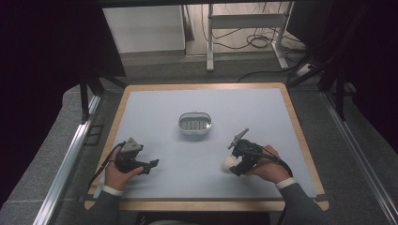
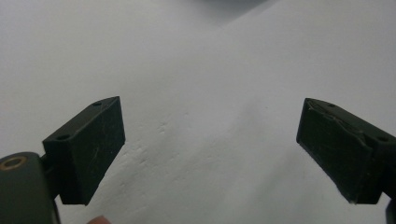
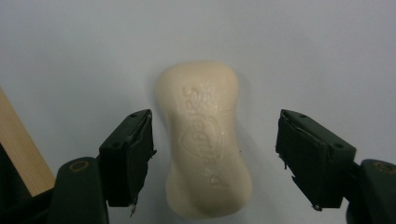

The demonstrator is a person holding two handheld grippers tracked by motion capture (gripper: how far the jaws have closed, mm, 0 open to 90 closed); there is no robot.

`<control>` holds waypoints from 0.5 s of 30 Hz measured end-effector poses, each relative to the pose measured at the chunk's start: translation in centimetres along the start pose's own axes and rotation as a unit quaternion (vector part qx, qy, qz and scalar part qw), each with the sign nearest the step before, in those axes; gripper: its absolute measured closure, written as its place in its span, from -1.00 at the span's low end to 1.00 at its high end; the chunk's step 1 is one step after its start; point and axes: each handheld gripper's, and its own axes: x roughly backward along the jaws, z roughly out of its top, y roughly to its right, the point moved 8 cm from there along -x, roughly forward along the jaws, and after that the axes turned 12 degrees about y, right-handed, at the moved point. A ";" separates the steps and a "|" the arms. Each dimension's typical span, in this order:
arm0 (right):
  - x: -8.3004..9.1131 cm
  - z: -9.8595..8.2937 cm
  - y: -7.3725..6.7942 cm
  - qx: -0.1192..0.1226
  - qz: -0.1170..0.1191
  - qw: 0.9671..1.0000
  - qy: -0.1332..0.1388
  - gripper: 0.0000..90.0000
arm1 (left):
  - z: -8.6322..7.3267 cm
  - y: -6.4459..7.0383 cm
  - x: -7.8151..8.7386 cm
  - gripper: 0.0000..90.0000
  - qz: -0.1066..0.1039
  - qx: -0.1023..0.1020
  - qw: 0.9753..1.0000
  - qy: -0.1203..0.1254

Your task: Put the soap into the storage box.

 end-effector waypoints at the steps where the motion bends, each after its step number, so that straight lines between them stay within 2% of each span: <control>1: 0.0 0.0 0.0 0.000 0.000 1.000 0.000 -0.39 | 0.0 0.0 0.0 -0.82 0.000 -0.001 1.000 0.000; 5: -0.8 -0.6 -0.3 0.003 0.005 1.000 -0.024 -0.35 | -0.1 0.1 -0.1 -0.82 -0.001 -0.001 1.000 -0.003; 15: -1.9 -0.9 -0.3 -0.004 0.020 0.999 -0.047 -0.12 | -0.1 -0.1 0.0 -0.82 0.003 0.000 1.000 -0.001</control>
